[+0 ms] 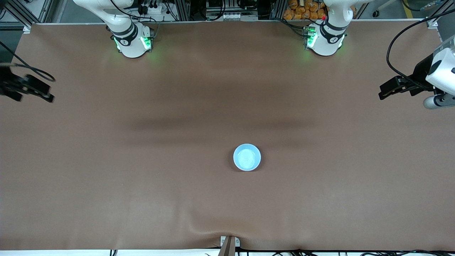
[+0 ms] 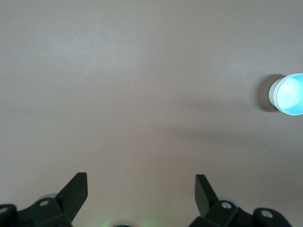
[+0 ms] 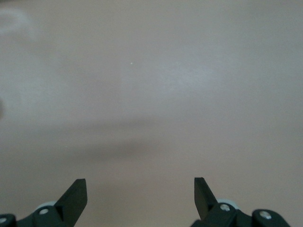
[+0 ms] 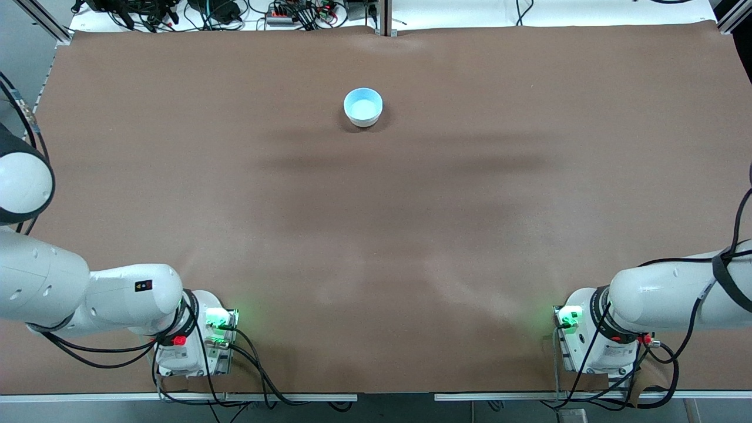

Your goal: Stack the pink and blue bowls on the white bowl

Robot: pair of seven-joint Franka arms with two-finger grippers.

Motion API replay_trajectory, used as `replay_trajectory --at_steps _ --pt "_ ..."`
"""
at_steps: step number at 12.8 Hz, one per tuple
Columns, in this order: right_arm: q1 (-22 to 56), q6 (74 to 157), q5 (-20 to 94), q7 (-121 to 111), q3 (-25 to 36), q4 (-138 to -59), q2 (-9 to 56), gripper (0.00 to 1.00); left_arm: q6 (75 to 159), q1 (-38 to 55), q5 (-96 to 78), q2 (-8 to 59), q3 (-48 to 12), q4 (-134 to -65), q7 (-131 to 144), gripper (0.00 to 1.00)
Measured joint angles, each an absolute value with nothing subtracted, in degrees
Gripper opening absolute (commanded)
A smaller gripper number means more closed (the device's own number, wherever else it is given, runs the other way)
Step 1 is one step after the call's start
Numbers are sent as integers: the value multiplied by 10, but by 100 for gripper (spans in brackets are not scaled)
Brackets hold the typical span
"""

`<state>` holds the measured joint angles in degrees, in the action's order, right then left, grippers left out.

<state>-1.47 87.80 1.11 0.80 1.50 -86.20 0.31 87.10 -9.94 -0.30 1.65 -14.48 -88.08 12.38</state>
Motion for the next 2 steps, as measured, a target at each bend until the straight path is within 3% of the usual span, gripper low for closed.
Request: replay_trajectory --at_steps 2 --pt "-13 870 11 -9 36 -876 0 100 871 -101 -3 16 -143 -875 124 100"
